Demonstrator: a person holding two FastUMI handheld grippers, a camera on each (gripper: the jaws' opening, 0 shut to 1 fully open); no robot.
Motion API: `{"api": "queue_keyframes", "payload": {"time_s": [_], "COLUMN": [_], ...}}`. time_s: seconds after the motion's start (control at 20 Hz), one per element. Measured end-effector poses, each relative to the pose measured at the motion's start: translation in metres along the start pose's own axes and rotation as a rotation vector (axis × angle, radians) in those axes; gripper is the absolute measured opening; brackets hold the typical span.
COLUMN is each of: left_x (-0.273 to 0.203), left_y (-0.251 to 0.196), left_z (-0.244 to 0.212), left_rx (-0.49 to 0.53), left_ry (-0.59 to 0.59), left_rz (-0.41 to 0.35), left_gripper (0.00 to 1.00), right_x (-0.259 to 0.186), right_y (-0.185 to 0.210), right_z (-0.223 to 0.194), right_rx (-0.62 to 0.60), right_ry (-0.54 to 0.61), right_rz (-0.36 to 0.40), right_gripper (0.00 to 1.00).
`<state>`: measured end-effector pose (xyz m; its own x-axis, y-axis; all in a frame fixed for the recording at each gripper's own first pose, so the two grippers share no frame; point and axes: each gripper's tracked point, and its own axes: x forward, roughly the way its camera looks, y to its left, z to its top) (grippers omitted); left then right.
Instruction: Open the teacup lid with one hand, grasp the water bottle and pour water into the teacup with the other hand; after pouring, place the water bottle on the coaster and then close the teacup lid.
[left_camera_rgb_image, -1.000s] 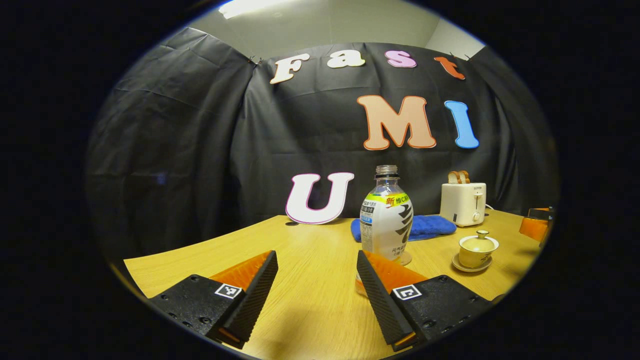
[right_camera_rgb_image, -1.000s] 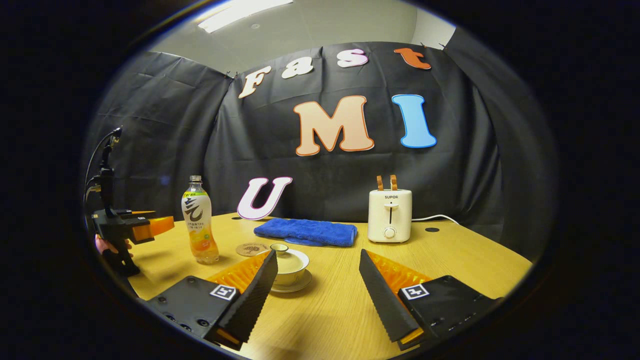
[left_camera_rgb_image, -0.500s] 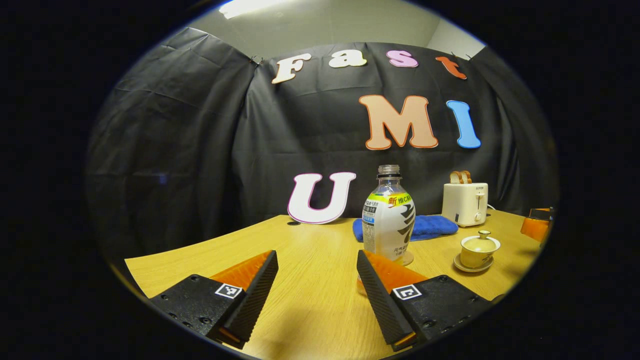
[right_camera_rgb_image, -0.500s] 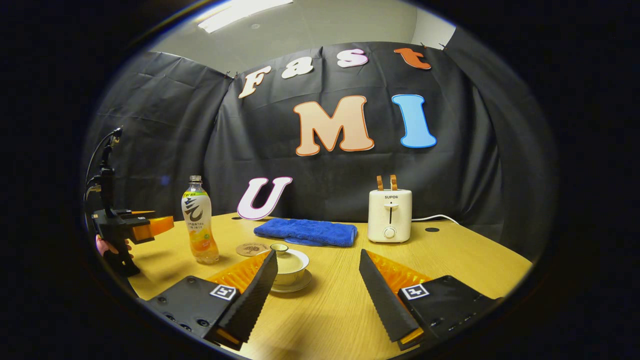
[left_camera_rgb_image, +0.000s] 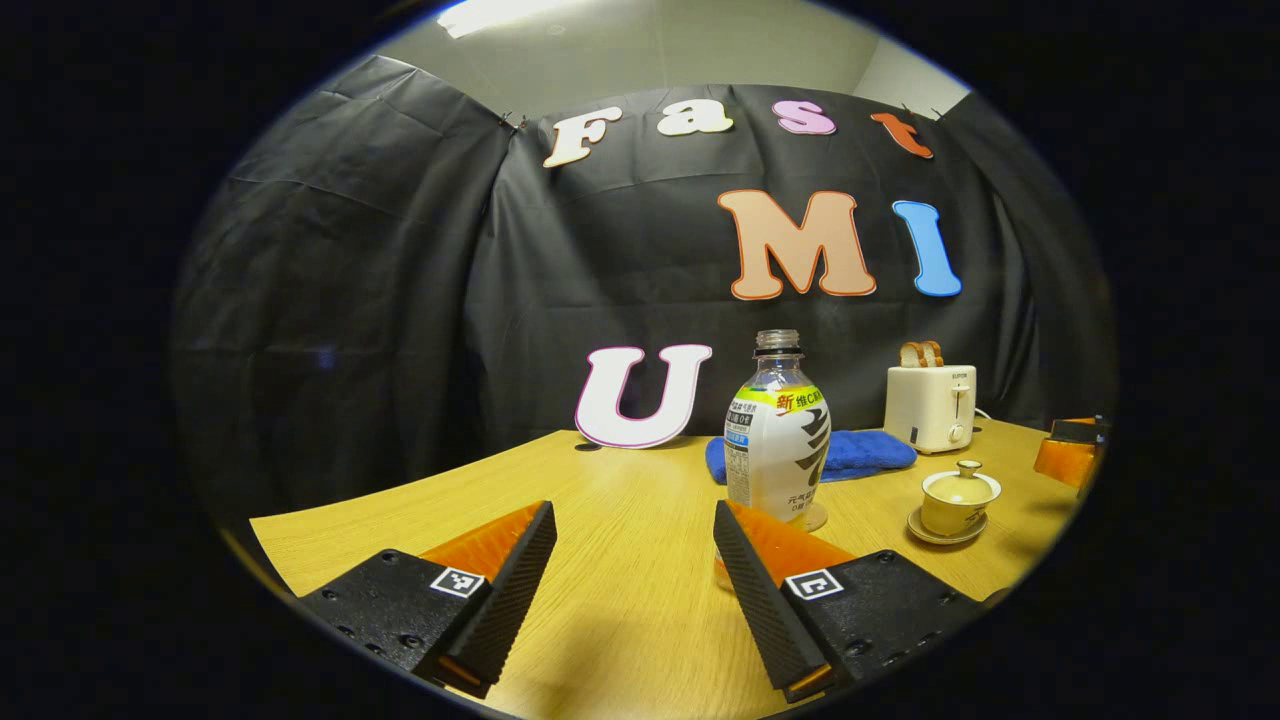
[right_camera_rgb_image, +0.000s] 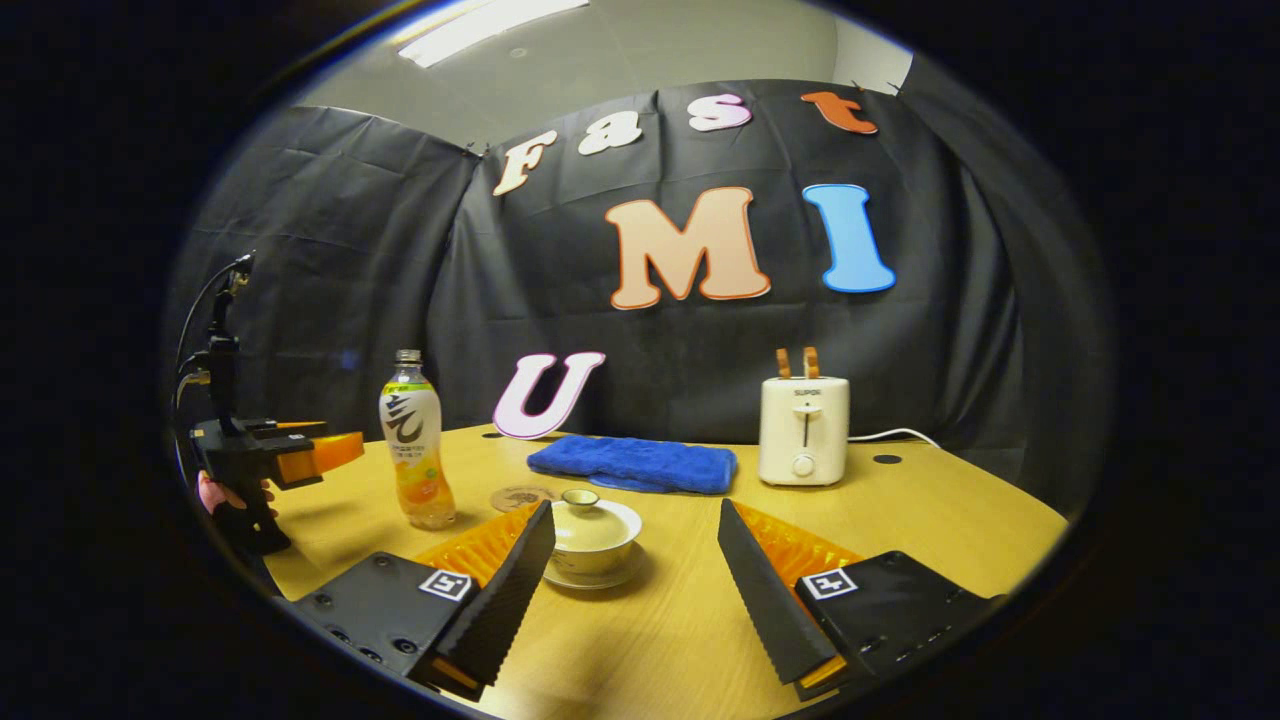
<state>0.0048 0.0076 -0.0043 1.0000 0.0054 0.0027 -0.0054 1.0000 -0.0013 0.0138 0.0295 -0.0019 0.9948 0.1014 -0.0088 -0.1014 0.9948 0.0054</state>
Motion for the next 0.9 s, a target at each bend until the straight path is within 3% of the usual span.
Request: {"api": "queue_keyframes", "payload": {"time_s": [0.3,0.8,0.9], "left_x": [0.000,-0.001,0.000], "left_y": [0.000,-0.001,-0.001], "left_z": [-0.001,-0.002,-0.002], "left_rx": [-0.002,-0.003,-0.003], "left_ry": [0.001,0.001,0.001], "left_rz": [0.000,-0.001,-0.001], "left_gripper": [0.93,0.93,0.93], "right_x": [0.029,0.076,0.082], "right_y": [0.019,0.033,0.029], "right_z": [-0.006,-0.020,-0.021], "right_rx": [0.005,0.010,0.020], "right_ry": [0.029,0.115,0.129], "right_rz": [0.060,0.074,0.052], "right_gripper": [1.00,1.00,0.84]}}
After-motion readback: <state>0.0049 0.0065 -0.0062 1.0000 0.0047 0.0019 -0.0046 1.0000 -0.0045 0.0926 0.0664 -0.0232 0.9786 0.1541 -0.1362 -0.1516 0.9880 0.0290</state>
